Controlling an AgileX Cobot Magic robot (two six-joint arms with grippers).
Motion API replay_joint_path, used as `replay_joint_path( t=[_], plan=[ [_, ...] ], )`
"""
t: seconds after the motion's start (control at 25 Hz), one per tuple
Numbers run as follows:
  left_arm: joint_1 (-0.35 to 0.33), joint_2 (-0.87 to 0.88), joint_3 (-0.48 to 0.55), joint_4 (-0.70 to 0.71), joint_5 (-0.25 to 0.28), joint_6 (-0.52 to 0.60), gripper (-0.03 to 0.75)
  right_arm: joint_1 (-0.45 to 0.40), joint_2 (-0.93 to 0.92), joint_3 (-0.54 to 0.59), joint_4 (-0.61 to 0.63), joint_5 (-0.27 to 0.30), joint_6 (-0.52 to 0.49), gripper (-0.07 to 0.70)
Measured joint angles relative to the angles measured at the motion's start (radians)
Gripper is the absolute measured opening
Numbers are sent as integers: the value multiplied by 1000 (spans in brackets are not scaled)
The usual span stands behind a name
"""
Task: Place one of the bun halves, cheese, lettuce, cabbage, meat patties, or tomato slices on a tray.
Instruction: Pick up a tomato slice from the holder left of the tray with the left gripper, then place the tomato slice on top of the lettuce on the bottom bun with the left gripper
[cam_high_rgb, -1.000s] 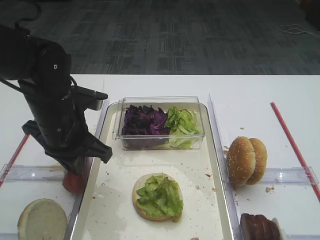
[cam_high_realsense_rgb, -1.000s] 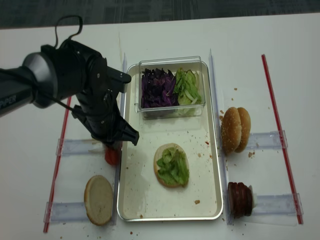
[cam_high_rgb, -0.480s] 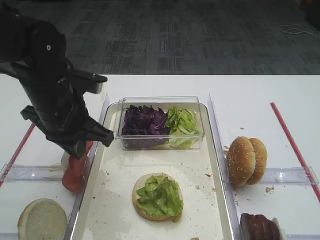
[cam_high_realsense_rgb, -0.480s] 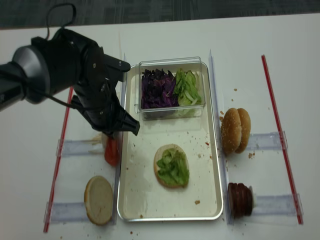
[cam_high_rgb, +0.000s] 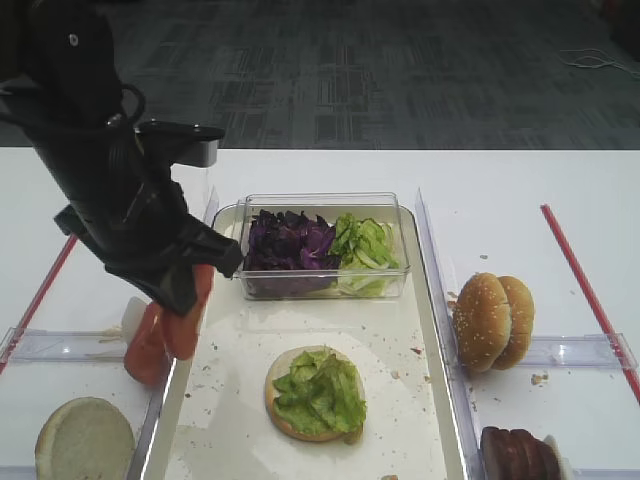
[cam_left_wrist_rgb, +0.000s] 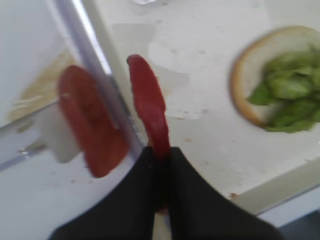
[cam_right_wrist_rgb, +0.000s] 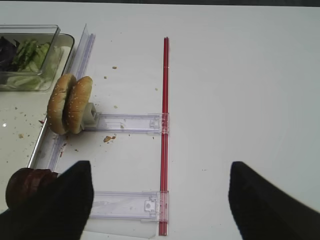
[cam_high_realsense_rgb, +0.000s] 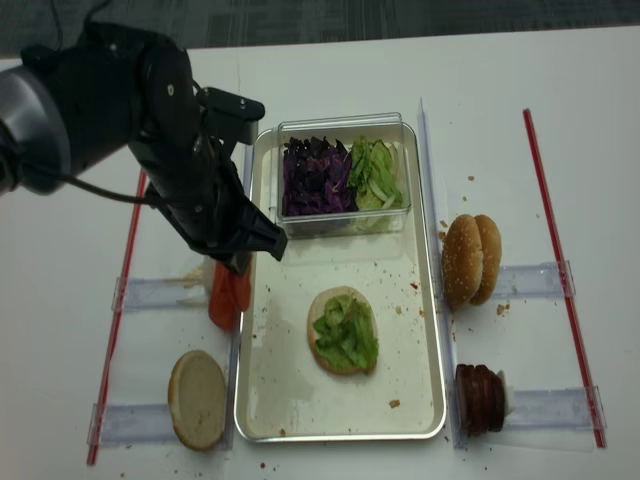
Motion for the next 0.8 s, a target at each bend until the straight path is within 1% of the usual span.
replay_joint_path(
  t=[0.16, 0.28, 0.36, 0.44, 0.6, 0.8],
  plan=[
    [0, -2, 0, -256, 12, 179, 54, 0, 0, 0, 0, 0, 0, 589],
    [0, -2, 0, -413, 45, 300, 54, 0, 0, 0, 0, 0, 0, 589],
    [0, -2, 0, -500, 66, 360, 54, 0, 0, 0, 0, 0, 0, 589],
    [0, -2, 0, -563, 79, 406, 54, 0, 0, 0, 0, 0, 0, 589],
    [0, -2, 0, -649, 81, 462, 54, 0, 0, 0, 0, 0, 0, 589],
    [0, 39, 0, -675, 68, 478, 54, 0, 0, 0, 0, 0, 4, 589]
  ],
)
